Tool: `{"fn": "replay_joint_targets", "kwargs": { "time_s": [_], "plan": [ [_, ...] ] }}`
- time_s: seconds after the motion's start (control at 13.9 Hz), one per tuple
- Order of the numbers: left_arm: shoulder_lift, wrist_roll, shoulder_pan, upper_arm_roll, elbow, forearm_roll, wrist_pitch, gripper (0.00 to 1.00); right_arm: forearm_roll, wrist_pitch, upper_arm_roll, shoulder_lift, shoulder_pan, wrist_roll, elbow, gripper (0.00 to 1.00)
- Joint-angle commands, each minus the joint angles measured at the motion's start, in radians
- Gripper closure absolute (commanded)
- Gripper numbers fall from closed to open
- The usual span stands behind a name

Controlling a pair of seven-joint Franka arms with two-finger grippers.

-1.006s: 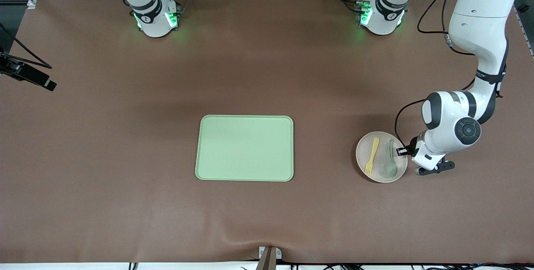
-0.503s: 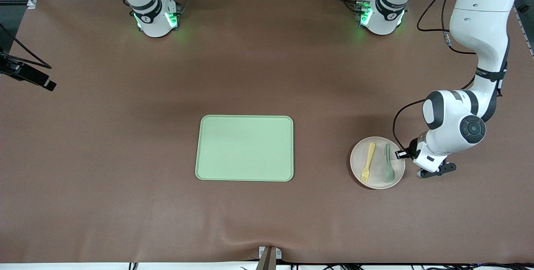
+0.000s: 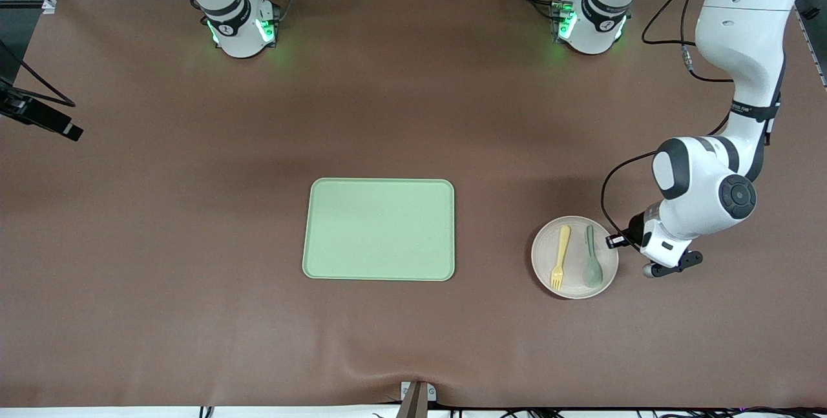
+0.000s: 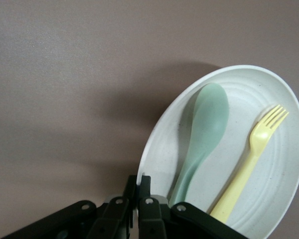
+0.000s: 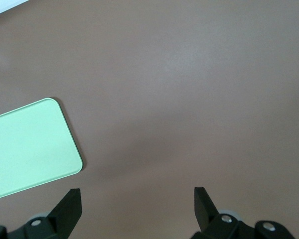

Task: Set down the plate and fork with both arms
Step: 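Slide the plate with the left gripper onto the green tray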

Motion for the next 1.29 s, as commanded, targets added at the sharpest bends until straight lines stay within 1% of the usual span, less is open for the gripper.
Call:
{"fn": "replay_joint_targets", "kwargs": {
  "time_s": [0.0, 0.43, 0.65, 1.08, 1.22],
  "plan": [
    [-0.037, -0.009, 0.007, -0.009, -0.011, -0.064, -0.024, 1.00, 0.020, -0.002, 0.013, -0.012, -0.024, -0.012, -0.013, 0.00],
    [-0.090, -0.012, 0.004, -0.032, 0.012, -0.155, -0.099, 1.00, 0.033, -0.004, 0.013, -0.011, -0.033, -0.012, -0.013, 0.00],
    [-0.110, -0.044, 0.004, -0.072, 0.039, -0.166, -0.148, 1.00, 0.033, -0.004, 0.013, -0.011, -0.034, -0.012, -0.013, 0.00],
    [-0.115, -0.271, -0.014, -0.191, 0.062, -0.155, -0.148, 1.00, 0.033, -0.004, 0.013, -0.011, -0.041, -0.012, -0.014, 0.00],
    [-0.109, -0.347, -0.060, -0.196, 0.085, -0.152, -0.148, 1.00, 0.033, -0.002, 0.013, -0.009, -0.043, -0.012, -0.014, 0.00]
  ]
}}
